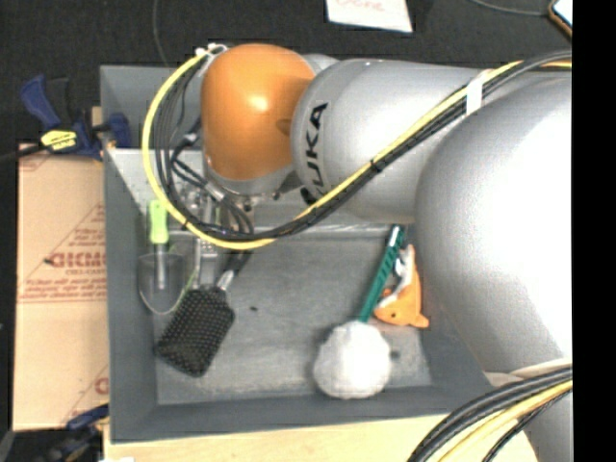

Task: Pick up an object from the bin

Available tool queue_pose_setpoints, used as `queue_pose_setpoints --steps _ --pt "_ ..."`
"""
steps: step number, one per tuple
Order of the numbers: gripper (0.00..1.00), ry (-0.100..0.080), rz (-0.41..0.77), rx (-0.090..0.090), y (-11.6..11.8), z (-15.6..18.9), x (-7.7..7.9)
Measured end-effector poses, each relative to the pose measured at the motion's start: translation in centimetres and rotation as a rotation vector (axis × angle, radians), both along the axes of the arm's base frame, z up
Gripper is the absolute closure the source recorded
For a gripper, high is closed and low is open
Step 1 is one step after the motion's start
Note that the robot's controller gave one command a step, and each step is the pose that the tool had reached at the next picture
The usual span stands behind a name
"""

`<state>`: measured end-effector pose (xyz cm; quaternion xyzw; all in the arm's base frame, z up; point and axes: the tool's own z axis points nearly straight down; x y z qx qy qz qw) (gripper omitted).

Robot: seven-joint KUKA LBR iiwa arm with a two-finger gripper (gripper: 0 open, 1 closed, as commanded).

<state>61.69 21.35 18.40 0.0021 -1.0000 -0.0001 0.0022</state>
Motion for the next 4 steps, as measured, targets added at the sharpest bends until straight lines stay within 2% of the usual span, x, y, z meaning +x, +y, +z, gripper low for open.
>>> queue_pose_setpoints --steps 1,2,3,4 --pt "0.00 -0.008 -0.005 0.001 -0.1 0.6 0.2" --pt "0.00 -0.013 0.562 0.005 0.1 -10.7 -6.6" --pt "0.00 -0.014 0.456 0.003 0.8 -5.5 -9.0" --pt "0.00 -0.005 1.009 0.004 -0.3 -8.4 -9.4"
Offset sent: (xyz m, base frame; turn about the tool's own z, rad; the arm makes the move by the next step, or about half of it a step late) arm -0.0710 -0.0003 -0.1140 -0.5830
